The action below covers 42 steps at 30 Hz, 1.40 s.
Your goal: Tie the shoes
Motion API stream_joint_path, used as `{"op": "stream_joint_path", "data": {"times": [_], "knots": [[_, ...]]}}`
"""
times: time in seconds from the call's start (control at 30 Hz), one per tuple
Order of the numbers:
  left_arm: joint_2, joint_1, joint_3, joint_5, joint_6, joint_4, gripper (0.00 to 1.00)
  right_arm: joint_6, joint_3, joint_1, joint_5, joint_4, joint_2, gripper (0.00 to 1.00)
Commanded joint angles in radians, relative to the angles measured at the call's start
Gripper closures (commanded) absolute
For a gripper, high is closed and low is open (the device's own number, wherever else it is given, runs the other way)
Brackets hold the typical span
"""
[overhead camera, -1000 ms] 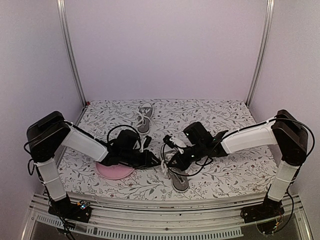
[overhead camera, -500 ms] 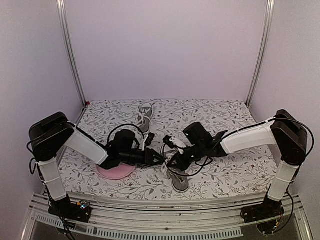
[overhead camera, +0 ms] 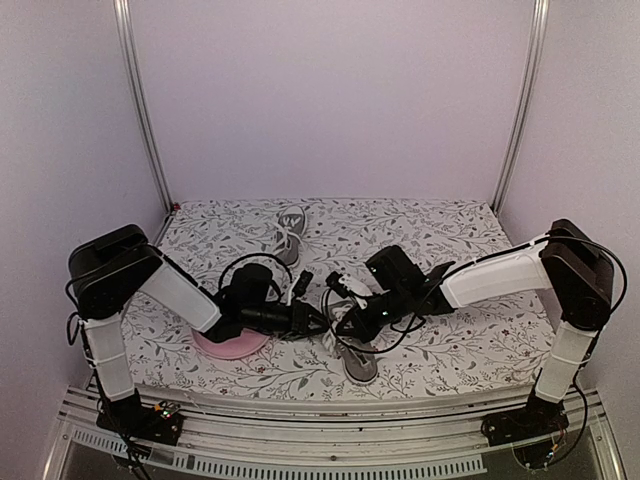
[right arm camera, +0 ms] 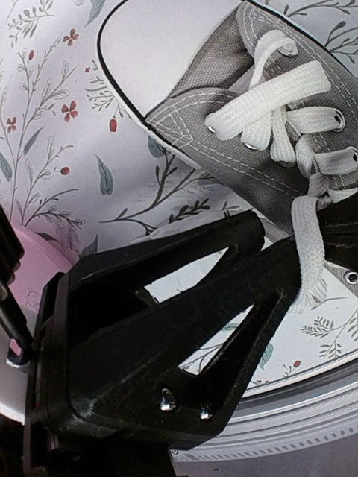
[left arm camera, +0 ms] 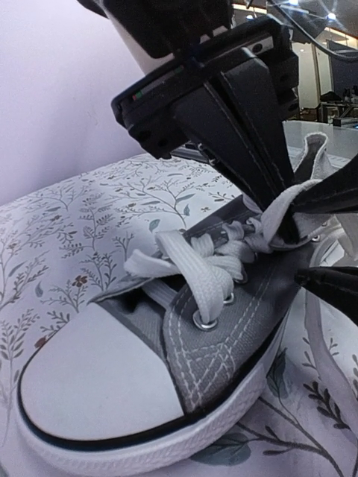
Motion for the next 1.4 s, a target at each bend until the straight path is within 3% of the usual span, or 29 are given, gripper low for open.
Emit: {"op": "stream_joint_path", "data": {"times": [0.0, 0.3, 0.67, 0.87, 0.93, 1.03, 1.07, 1.17, 1.37], "knots": [[0.023, -0.01, -0.003, 0.036, -0.025, 0.083, 0.75, 0.008, 0.005, -0.001, 0.037, -0.008, 0.027, 0.98], [0.031, -0.02, -0.006, 0.062, -0.052, 0.139, 0.72, 0.01, 0.003, -0.001, 0.041, -0.008, 0.026, 0.98], [0.091, -0.028, -0.004, 0.065, -0.078, 0.149, 0.8, 0.015, 0.0, -0.002, 0.054, -0.003, 0.01, 0.98], [0.093, -0.031, -0.004, 0.079, -0.103, 0.198, 1.0, 0.025, -0.012, -0.004, 0.069, 0.014, -0.007, 0.98], [0.085, -0.032, -0.012, 0.078, -0.121, 0.229, 1.0, 0.036, -0.023, -0.012, 0.07, 0.028, -0.027, 0.97], [0.065, -0.032, -0.026, 0.063, -0.143, 0.262, 1.0, 0.061, -0.045, -0.026, 0.072, 0.042, -0.071, 0.86], [0.057, -0.031, -0.032, 0.055, -0.151, 0.273, 1.0, 0.07, -0.053, -0.029, 0.078, 0.045, -0.087, 0.75], [0.05, -0.031, -0.056, 0.007, -0.197, 0.305, 1.0, 0.093, -0.08, -0.031, 0.11, 0.051, -0.154, 0.59], [0.05, -0.045, -0.066, -0.032, -0.282, 0.364, 1.0, 0.199, -0.153, 0.01, 0.228, 0.059, -0.308, 0.47]]}}
